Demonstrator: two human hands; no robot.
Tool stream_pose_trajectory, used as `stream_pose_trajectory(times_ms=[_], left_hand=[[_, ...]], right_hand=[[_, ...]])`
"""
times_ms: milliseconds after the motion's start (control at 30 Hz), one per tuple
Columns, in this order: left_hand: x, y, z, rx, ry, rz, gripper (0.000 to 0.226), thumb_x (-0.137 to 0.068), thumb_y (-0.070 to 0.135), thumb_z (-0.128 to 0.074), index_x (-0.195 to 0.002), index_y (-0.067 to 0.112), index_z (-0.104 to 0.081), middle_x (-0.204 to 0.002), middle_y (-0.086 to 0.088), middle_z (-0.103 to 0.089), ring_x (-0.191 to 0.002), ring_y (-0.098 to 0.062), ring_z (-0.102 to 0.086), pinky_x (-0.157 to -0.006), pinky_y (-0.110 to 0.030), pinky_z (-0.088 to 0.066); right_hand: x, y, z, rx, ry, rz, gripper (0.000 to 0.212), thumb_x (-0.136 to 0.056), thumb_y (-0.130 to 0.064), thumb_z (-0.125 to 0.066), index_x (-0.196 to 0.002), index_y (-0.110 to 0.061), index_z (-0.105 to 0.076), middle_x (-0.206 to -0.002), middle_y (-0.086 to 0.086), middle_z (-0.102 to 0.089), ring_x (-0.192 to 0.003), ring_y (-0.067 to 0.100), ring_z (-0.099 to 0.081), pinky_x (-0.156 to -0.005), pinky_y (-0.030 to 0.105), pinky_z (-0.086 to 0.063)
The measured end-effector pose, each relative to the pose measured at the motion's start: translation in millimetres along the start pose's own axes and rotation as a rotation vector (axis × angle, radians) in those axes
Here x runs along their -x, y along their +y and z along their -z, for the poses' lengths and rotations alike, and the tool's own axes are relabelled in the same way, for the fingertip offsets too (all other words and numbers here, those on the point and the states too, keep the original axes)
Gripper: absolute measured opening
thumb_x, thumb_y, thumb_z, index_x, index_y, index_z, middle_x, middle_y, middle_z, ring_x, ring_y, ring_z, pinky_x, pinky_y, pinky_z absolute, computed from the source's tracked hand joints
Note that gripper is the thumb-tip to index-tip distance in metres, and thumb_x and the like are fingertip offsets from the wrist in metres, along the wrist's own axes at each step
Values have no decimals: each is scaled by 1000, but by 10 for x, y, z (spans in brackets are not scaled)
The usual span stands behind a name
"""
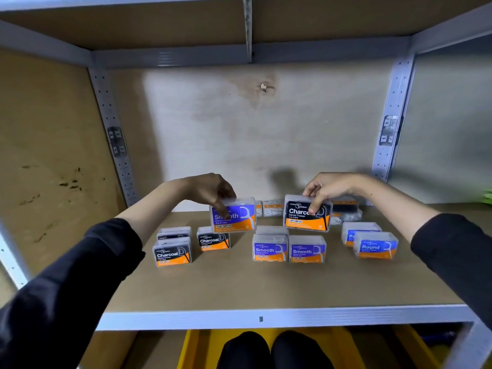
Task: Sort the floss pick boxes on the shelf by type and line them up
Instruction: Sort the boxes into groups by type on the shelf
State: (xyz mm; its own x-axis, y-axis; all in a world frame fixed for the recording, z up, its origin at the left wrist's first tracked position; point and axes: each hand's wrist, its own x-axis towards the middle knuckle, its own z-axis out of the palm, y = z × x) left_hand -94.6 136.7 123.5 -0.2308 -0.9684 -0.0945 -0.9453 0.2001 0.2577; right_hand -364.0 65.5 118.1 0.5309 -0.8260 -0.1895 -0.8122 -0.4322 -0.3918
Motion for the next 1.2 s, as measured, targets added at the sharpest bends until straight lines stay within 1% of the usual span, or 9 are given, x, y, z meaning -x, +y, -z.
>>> stream_pose_trajectory(times_ms=[167, 300, 467, 567, 633, 700, 800, 967, 1200], left_hand=[[12, -14, 0, -8, 0, 7, 40, -78, 15, -72, -116, 7, -61, -111, -6, -68, -90, -13, -59, -70, -10, -45], [32, -43, 7, -6, 10, 17, 40, -78, 15, -72, -115, 8, -61, -104, -2, -66, -89, -12, -59, -60, -1, -44], [125, -122, 54, -12, 18, 42, 42, -78, 15, -72, -117, 8, -60, -113, -6, -67, -94, -14, -60, -68, -6, -45], [242, -222, 86, -4, 18, 77, 44, -78, 16, -72, -119, 9, -59, -108, -1, -65, -96, -15, -60, -66, 0, -45], [331, -324, 102, -20, 19, 109, 45, -77, 16, -73, -119, 9, -59, -111, -3, -66, -101, -18, -61, -80, -12, -49], [428, -443, 108, -30, 12, 147, 46, -75, 17, -74, -119, 9, -59, -116, -5, -65, -100, -17, -61, -85, -22, -48], [568, -627, 114, -40, 3, 204, 50, -75, 19, -74, -121, 9, -57, -116, -3, -64, -97, -14, -59, -84, -21, -48], [768, -890, 87, -32, 16, 271, 45, -75, 18, -74, -117, 10, -60, -107, -1, -65, -89, -11, -57, -64, -8, -42], [906, -1153, 33, -24, 8, 326, 45, -74, 18, -75, -117, 10, -61, -98, 5, -60, -90, -10, -55, -68, -8, -41]], right_hand=[[1, -19, -12, -7, 1, 0, 35, -78, -13, -69, -111, -5, -61, -99, 7, -65, -94, 21, -62, -78, 25, -49], [-11, -47, -43, -10, -3, 7, 36, -78, -12, -70, -112, -3, -61, -100, 8, -65, -92, 20, -61, -76, 24, -49], [-84, -208, -178, -20, -2, 16, 35, -76, -8, -70, -110, -1, -62, -97, 6, -64, -81, 15, -59, -62, 14, -46], [-210, -382, -313, -20, 8, 34, 39, -76, -6, -70, -113, 0, -59, -98, 6, -60, -81, 15, -55, -62, 16, -41], [-333, -512, -433, -33, 23, 51, 44, -75, -7, -72, -116, -2, -57, -102, 6, -57, -89, 16, -52, -65, 20, -40], [-467, -657, -572, -47, 27, 78, 48, -74, -8, -73, -119, -3, -56, -108, 5, -57, -94, 15, -50, -67, 21, -40], [-698, -868, -807, -3, 38, 134, 49, -71, -11, -75, -117, -3, -59, -119, 9, -61, -94, 15, -50, -63, 17, -38], [-1012, -1125, -1185, 73, 40, 166, 53, -74, -13, -73, -123, -4, -55, -128, 13, -58, -114, 27, -55, -95, 35, -48], [-1291, -1166, -1574, 152, 18, 146, 46, -73, -15, -74, -116, -3, -61, -118, 14, -63, -105, 28, -60, -75, 28, -46]])
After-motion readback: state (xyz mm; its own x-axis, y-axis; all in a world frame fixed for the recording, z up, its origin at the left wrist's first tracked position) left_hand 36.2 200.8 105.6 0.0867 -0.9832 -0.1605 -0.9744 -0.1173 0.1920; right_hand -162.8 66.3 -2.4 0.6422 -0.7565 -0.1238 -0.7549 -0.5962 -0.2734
